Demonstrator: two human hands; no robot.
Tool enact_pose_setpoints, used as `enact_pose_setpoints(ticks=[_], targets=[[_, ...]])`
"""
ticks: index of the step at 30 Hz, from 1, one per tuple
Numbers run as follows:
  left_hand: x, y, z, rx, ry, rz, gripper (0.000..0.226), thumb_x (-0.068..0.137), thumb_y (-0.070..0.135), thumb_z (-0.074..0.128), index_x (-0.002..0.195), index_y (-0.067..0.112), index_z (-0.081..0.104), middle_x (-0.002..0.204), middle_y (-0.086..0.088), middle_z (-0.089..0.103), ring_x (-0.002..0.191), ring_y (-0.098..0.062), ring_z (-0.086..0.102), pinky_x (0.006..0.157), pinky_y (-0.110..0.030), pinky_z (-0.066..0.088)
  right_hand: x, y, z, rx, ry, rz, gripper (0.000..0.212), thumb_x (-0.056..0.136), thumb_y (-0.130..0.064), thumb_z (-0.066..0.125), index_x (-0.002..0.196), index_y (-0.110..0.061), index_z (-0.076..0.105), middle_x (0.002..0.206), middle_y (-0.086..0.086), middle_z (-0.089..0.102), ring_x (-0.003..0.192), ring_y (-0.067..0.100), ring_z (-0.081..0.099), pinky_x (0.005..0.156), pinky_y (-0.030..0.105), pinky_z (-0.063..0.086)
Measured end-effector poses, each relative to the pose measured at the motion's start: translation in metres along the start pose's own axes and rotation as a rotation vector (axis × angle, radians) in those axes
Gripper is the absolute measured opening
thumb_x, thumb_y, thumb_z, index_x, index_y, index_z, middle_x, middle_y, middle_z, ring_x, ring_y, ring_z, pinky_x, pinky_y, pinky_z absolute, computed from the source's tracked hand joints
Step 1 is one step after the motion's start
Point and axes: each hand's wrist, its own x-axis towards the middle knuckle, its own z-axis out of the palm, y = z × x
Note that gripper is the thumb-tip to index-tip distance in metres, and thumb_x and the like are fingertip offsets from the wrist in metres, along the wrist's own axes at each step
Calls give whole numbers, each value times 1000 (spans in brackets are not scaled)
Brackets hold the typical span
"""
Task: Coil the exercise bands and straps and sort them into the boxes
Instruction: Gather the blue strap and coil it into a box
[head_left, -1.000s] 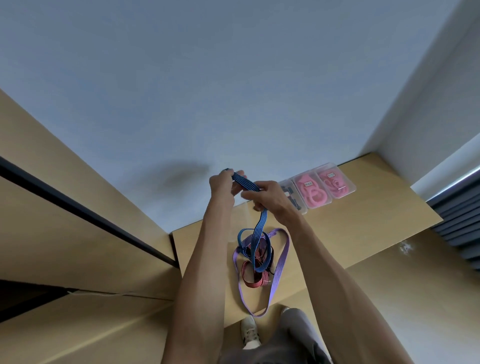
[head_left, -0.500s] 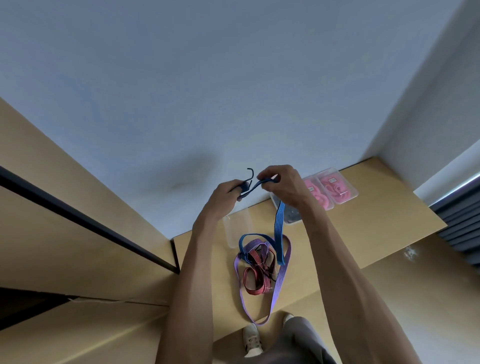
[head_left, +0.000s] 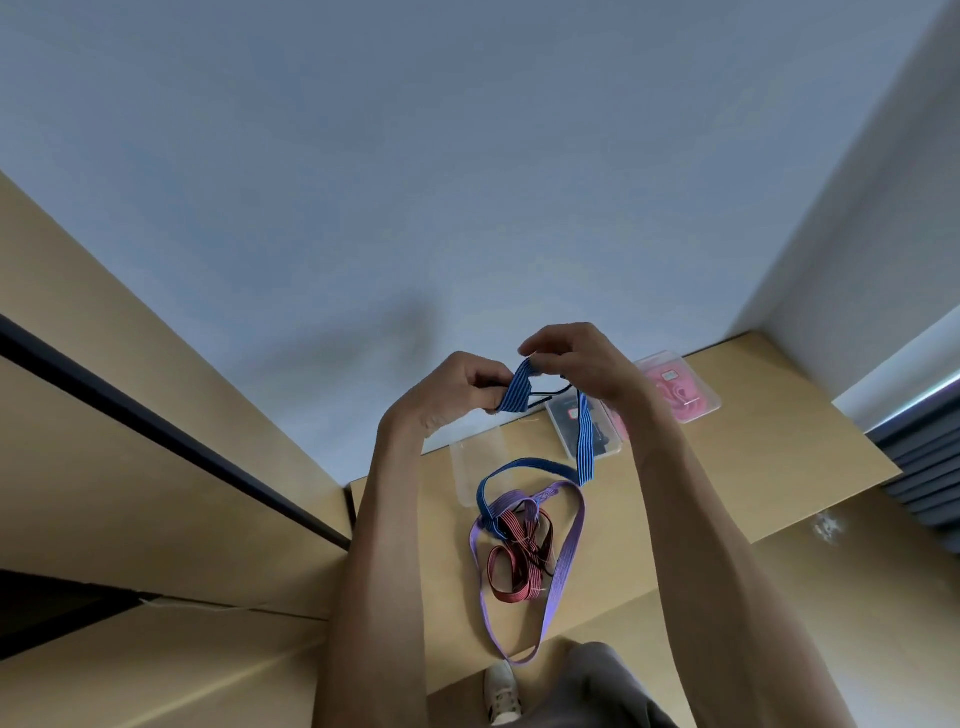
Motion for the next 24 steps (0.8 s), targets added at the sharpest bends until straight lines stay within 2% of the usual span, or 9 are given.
enact_pose_setpoints(ticks=[3,5,6,8,11,15,18,21,24], targets=[[-2,-5,-3,-324,141,72,23,95,2,62,96,17,79,87,-7,72,80,-16,63,71,-25,53,-4,8,-7,442,-152,142,13,94,-4,59,105,-7,65,84,18,71,79,21,65,76,34,50],[4,-7,-1,-493,333,43,19,95,-1,61,97,9,77,87,-11,73,77,-18,65,71,-28,55,-6,14,0,705,-170,170,11,98,-4,53,101,-7,62,77,18,64,71,25,60,67,33,49],[10,-7,3,-507,457,8,15,94,-2,62,96,5,75,85,-11,74,73,-18,65,72,-29,56,-5,16,6,720,-117,180,12,100,-4,51,97,-7,63,74,17,62,67,25,58,64,33,48],[22,-8,12,-479,704,-70,11,92,-1,64,92,4,74,77,-8,74,64,-15,65,72,-29,57,-5,19,21,528,9,197,15,100,-9,55,90,-6,65,75,15,63,61,23,58,58,29,47],[32,-11,22,-435,923,-102,13,87,1,69,83,12,74,68,2,73,58,-12,66,69,-30,61,-4,22,36,346,20,190,14,96,-11,62,95,1,69,79,14,65,55,17,57,53,26,46],[34,-14,28,-477,907,-100,14,85,-1,69,82,12,72,71,-2,73,62,-17,67,72,-33,63,-4,27,39,360,1,196,14,92,-3,58,100,0,69,80,11,68,56,18,52,54,27,43],[34,-14,27,-520,816,-128,11,84,-5,66,83,5,67,71,-4,72,62,-18,67,70,-31,61,-5,31,39,392,34,197,14,94,-10,59,103,-7,70,83,12,69,57,19,53,53,26,44],[32,-14,27,-509,702,-166,10,83,-5,63,84,5,63,77,-10,70,63,-20,65,65,-31,59,-5,35,39,395,88,173,17,98,-14,59,107,-8,71,86,15,72,58,19,51,54,25,45],[30,-14,27,-463,671,-224,18,86,0,58,98,10,67,81,-12,69,64,-20,65,61,-29,58,-6,38,37,408,132,165,15,97,-13,61,103,-6,73,90,20,72,59,20,49,55,26,43]])
